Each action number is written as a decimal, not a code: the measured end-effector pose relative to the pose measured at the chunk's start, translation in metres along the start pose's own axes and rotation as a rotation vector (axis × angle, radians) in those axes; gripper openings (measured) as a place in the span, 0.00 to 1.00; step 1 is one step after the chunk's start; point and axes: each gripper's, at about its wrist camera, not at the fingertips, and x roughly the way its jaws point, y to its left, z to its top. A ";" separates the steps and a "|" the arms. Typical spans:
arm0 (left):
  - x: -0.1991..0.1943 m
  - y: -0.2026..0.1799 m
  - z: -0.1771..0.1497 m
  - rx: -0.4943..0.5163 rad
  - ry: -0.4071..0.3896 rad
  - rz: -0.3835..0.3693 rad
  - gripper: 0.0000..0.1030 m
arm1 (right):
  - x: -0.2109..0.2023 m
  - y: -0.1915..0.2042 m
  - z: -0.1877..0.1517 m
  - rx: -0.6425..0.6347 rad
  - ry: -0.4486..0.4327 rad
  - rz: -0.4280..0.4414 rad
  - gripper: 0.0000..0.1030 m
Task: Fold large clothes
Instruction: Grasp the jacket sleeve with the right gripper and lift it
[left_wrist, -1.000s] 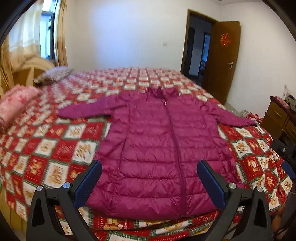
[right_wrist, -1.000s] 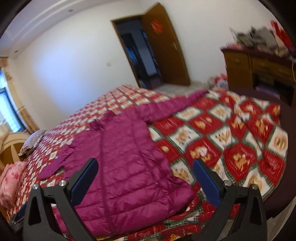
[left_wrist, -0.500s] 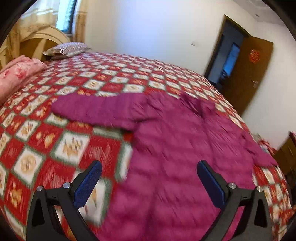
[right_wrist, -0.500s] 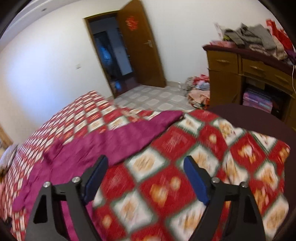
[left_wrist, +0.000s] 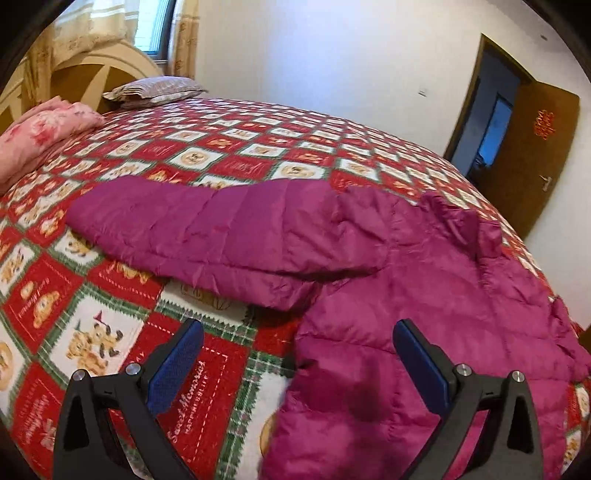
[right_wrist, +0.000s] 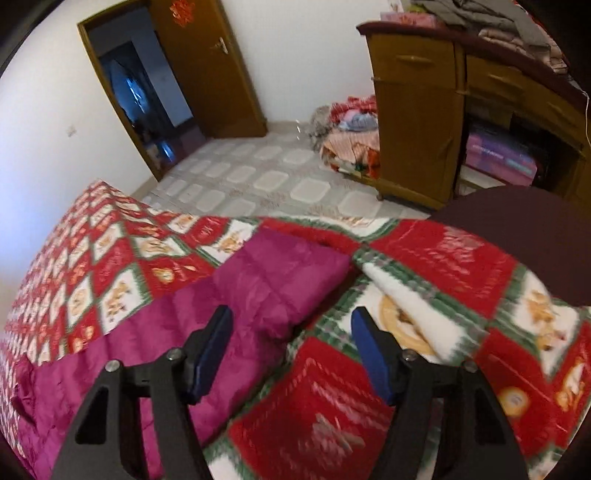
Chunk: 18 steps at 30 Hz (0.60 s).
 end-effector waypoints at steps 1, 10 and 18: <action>0.004 0.001 -0.003 -0.007 0.010 0.005 0.99 | 0.004 0.004 0.002 -0.028 -0.014 -0.026 0.68; 0.019 0.005 -0.012 -0.048 0.094 -0.006 0.99 | 0.031 0.005 0.007 -0.079 0.088 -0.057 0.14; 0.014 0.009 -0.016 -0.060 0.078 -0.026 0.99 | -0.063 0.056 -0.004 -0.223 -0.149 0.076 0.11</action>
